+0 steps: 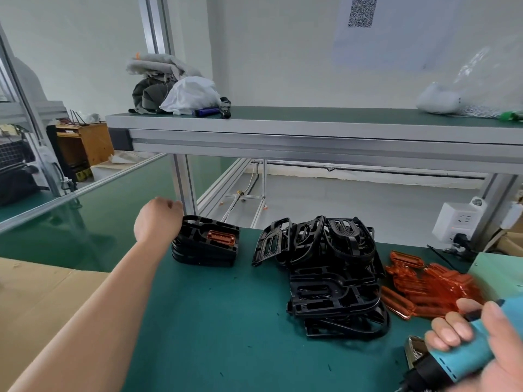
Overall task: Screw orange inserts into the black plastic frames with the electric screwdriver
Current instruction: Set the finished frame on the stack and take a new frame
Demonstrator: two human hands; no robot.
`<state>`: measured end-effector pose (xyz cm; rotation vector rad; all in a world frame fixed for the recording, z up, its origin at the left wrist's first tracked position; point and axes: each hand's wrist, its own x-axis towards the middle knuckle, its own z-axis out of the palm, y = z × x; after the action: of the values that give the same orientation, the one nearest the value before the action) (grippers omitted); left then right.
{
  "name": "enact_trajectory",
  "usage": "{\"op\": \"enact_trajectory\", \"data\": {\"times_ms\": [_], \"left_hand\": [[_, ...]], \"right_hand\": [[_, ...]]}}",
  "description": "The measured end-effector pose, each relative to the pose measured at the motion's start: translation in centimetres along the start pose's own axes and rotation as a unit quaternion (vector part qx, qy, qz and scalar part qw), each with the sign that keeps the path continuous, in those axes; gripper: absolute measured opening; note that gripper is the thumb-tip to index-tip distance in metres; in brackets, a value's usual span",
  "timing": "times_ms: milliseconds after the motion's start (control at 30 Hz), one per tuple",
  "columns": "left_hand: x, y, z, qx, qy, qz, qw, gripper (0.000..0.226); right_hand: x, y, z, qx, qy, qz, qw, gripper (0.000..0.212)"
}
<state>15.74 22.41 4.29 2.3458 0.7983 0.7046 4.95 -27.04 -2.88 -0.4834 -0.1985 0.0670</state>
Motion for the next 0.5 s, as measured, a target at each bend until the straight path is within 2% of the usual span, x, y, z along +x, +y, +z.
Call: {"op": "enact_trajectory", "data": {"times_ms": [33, 67, 100, 133, 200, 267, 367, 500], "left_hand": [[-0.9, 0.4, -0.1, -0.018, 0.022, 0.019, 0.999, 0.031], [-2.0, 0.8, -0.2, -0.037, 0.037, 0.039, 0.998, 0.025], [-3.4, 1.3, -0.2, -0.059, 0.042, 0.059, 0.996, 0.019], [-4.9, 1.7, 0.0, -0.087, 0.038, 0.076, 0.993, 0.015], [-8.1, 2.5, 1.0, -0.136, 0.004, 0.104, 0.985, 0.014], [-11.1, 3.1, 2.8, -0.132, -0.055, 0.139, 0.980, 0.016], [-13.9, 3.9, 6.0, -0.050, -0.133, 0.195, 0.970, 0.017], [-14.4, 4.5, 9.2, 0.071, -0.184, 0.214, 0.957, 0.010]], "right_hand": [[1.3, 0.6, -0.2, -0.006, 0.005, -0.017, 1.000, 0.060], [2.0, 1.3, 0.0, -0.029, 0.045, -0.025, 0.998, 0.045], [2.6, 1.5, 0.5, -0.131, 0.117, -0.099, 0.980, 0.030], [2.8, 1.9, 1.8, -0.176, 0.172, -0.146, 0.958, 0.023], [2.5, 2.4, 3.2, -0.142, 0.185, -0.162, 0.959, 0.023], [1.9, 2.6, 3.1, -0.111, 0.182, -0.160, 0.964, 0.024], [0.9, 2.4, 2.7, -0.123, 0.164, -0.154, 0.967, 0.029], [0.2, 2.0, 2.2, -0.130, 0.164, -0.151, 0.966, 0.038]]}}
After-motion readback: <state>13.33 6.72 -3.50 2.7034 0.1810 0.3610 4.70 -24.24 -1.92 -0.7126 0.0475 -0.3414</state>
